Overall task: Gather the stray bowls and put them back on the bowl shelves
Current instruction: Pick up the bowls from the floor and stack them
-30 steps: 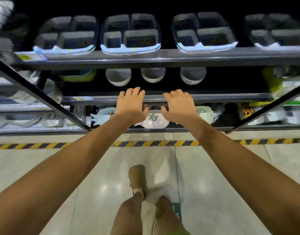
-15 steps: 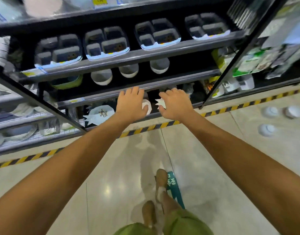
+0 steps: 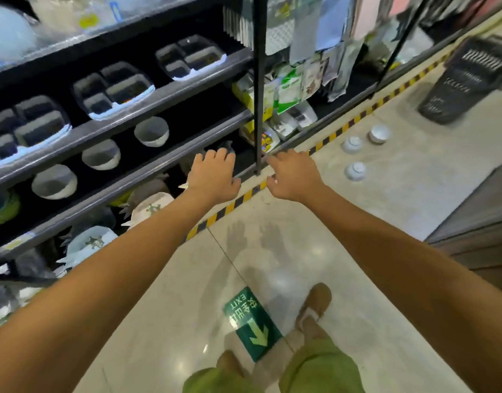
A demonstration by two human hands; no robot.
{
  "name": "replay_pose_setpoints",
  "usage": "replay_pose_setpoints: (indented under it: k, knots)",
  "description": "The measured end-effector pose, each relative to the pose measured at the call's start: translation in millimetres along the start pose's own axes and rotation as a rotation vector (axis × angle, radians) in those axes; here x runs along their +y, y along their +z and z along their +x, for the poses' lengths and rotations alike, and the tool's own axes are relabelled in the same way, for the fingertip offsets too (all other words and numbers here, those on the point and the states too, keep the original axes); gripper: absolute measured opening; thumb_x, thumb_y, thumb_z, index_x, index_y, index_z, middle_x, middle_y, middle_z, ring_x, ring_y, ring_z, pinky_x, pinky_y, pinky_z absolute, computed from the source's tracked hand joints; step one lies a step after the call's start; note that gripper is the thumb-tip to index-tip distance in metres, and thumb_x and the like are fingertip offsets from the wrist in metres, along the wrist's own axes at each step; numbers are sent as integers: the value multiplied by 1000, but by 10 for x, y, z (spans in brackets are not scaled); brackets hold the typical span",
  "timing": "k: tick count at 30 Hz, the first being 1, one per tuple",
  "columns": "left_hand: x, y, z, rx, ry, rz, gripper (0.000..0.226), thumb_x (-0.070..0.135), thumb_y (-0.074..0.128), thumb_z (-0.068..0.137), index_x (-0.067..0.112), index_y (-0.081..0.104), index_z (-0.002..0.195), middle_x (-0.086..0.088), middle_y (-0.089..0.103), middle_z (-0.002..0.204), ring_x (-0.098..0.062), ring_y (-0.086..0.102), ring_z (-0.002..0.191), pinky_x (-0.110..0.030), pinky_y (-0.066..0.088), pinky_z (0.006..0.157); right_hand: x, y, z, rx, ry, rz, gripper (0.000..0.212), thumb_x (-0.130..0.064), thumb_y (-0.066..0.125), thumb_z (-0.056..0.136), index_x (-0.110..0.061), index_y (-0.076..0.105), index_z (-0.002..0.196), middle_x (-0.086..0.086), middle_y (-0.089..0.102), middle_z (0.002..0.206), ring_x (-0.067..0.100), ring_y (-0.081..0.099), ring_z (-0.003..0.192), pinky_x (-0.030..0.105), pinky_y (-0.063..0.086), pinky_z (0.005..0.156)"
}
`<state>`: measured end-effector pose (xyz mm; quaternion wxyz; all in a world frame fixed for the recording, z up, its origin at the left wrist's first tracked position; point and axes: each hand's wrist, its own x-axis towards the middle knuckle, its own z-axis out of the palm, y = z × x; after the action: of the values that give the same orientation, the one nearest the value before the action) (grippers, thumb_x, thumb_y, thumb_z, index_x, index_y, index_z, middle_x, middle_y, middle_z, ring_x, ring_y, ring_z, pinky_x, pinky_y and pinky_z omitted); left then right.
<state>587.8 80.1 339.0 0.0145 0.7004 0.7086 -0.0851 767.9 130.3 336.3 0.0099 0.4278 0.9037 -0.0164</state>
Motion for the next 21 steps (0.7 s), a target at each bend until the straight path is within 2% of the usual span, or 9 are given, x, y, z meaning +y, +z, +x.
replay_pose_setpoints:
  k: [4, 7, 15, 17, 19, 20, 21]
  knots:
    - [880, -76, 732, -25, 52, 36, 58, 47, 45, 88, 12, 40, 135, -10, 46, 137, -31, 46, 122, -45, 38, 99, 1072, 81, -42, -10, 67, 37, 50, -35, 40, 78, -3, 60, 112, 20, 64, 97, 39, 59, 94, 41, 43, 74]
    - [1501, -145, 1265, -51, 93, 39, 59, 48, 44, 88, 12, 41, 134, -10, 46, 137, -31, 46, 122, -45, 39, 97, 1861, 121, -17, -5, 114, 0, 41, -34, 46, 85, -7, 57, 113, 16, 63, 103, 37, 56, 99, 40, 43, 77]
    - [2689, -377, 2286, -53, 197, 4, 52, 46, 45, 89, 10, 44, 127, -12, 48, 130, -33, 46, 120, -45, 38, 97, 3381, 140, -30, -25, 199, -33, 42, -36, 45, 89, -8, 53, 119, 16, 62, 111, 35, 54, 107, 38, 41, 84]
    - [2876, -398, 2520, -58, 214, -1, 52, 45, 44, 89, 10, 43, 128, -11, 47, 131, -32, 46, 121, -45, 38, 97, 3643, 170, 11, -7, 217, -15, 44, -36, 43, 85, -5, 59, 112, 19, 64, 100, 37, 58, 96, 38, 44, 78]
    - [3023, -383, 2749, -67, 215, -1, 54, 44, 44, 89, 11, 41, 132, -11, 46, 134, -32, 45, 123, -46, 36, 99, 3867, 231, 63, -30, 210, -12, 49, -37, 38, 75, -2, 66, 93, 18, 65, 75, 38, 62, 72, 37, 48, 62]
    - [3086, -361, 2866, -70, 213, 6, 55, 45, 44, 89, 11, 40, 133, -11, 45, 134, -32, 44, 124, -46, 36, 100, 3995, 292, 101, -16, 217, -20, 50, -38, 36, 73, -2, 67, 88, 17, 63, 68, 37, 62, 66, 36, 48, 58]
    - [3144, -332, 2982, -76, 210, 9, 56, 45, 44, 89, 11, 40, 133, -11, 45, 134, -32, 44, 124, -46, 35, 100, 4109, 335, 158, -41, 218, -21, 51, -39, 35, 73, -3, 67, 90, 17, 64, 71, 37, 62, 68, 35, 46, 58]
